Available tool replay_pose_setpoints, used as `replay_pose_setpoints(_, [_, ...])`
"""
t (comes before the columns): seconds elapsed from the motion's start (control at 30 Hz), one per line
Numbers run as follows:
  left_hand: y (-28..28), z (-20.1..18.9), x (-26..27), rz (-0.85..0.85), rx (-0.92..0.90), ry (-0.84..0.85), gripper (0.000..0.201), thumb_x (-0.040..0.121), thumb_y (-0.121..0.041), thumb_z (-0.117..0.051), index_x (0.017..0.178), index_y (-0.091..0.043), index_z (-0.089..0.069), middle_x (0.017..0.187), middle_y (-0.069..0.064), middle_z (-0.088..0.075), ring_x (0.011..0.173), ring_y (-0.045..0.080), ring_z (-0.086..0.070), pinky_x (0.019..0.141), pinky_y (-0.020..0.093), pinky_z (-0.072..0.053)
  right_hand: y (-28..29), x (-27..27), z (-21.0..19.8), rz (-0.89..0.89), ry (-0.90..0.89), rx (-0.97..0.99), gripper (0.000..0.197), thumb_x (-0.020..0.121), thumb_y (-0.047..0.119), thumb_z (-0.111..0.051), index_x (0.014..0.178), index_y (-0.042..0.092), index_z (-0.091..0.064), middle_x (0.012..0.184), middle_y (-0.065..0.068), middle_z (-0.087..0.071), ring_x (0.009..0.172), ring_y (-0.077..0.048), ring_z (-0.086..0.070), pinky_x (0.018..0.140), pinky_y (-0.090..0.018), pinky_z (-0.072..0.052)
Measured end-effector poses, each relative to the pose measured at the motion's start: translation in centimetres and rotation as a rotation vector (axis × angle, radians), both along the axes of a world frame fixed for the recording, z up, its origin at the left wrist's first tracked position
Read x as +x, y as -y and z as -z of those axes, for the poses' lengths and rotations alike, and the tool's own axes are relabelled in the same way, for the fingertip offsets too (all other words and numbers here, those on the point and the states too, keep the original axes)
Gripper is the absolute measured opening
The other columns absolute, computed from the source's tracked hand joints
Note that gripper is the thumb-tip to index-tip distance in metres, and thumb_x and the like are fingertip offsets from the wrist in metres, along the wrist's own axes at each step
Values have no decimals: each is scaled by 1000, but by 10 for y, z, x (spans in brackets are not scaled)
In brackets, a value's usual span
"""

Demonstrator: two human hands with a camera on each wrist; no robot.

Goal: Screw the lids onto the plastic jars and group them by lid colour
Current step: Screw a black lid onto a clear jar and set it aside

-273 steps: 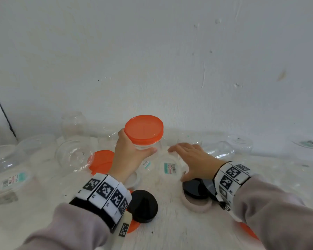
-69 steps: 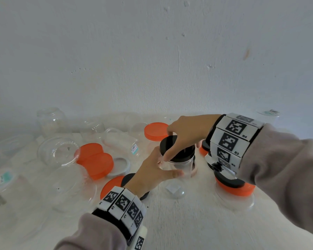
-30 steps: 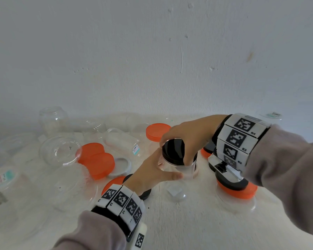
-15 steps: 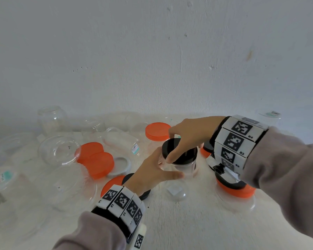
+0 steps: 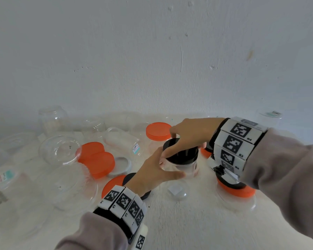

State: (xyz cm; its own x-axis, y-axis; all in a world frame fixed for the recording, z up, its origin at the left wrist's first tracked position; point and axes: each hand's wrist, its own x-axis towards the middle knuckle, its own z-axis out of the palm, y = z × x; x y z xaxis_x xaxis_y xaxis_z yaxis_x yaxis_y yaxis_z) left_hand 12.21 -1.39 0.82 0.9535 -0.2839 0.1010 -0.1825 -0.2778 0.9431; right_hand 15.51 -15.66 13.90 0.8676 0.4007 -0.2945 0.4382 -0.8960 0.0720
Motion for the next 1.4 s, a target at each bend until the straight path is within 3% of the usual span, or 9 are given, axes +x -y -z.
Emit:
replay_pose_setpoints(0.1, [1,0,-1,-1,-5,8,83,70,-26,-85,140,-30,-40,136,-14,-53,130,5,-44,113,41,-33,6,2,-11,-48,-191,-7,83,65,70,-70,136,46,-34,132,7,-48,107,-18,-57,90,-35,-47])
replay_pose_setpoints(0.17, [2,0,-1,-4,-11,12,82,72,-24,-84,140,-27,-39,137,-13,-52,130,4,-44,114,39,-32,6,2,-14,-93,-209,2,79,64,60,-76,132,53,-36,134,9,-44,113,-23,-57,98,-41,-46])
replay_pose_setpoints(0.33, [2,-1,-2,0,-30,12,83,71,-24,-84,141,-29,-39,136,-13,-53,129,6,-45,112,37,-35,5,3,-4,-53,-118,46,70,63,73,-69,121,39,-48,105,7,-56,78,-14,-67,73,-33,-54])
replay_pose_setpoints(0.43, [3,0,-2,6,-8,19,84,72,-27,-83,142,-33,-36,137,-18,-50,130,2,-43,108,29,-35,3,1,0,-21,-41,-4,75,65,82,-59,115,28,-48,89,6,-58,60,-9,-60,56,-27,-43])
replay_pose_setpoints(0.67, [3,3,0,-7,-36,8,77,72,-22,-84,136,-29,-41,133,-15,-53,125,-1,-46,102,17,-37,5,4,-9,-92,-211,-12,83,64,57,-79,133,51,-35,132,9,-42,116,-21,-51,97,-41,-46])
replay_pose_setpoints(0.97, [3,4,1,9,-29,25,84,73,-25,-84,142,-33,-36,136,-20,-50,126,-5,-43,97,17,-36,5,3,3,-22,-45,36,78,61,84,-60,113,28,-49,91,6,-58,63,-12,-62,58,-28,-46])
replay_pose_setpoints(1.17, [3,4,0,-13,-21,23,82,72,-25,-84,139,-29,-38,135,-16,-52,126,0,-45,107,26,-36,11,5,-9,-93,-204,66,80,66,64,-74,135,48,-36,132,11,-43,118,-19,-51,100,-40,-44])
replay_pose_setpoints(1.27, [3,4,0,-14,-21,17,81,71,-26,-84,138,-29,-39,134,-17,-52,126,-1,-45,103,21,-35,12,7,-8,-128,-210,95,77,67,50,-81,132,50,-41,129,15,-42,120,-14,-44,99,-35,-42])
replay_pose_setpoints(1.4, [3,3,-1,-9,-23,20,83,71,-28,-84,139,-31,-38,134,-16,-53,126,2,-47,106,28,-37,12,8,-1,-89,-133,103,73,60,69,-74,123,44,-46,117,13,-49,103,-12,-54,87,-35,-49])
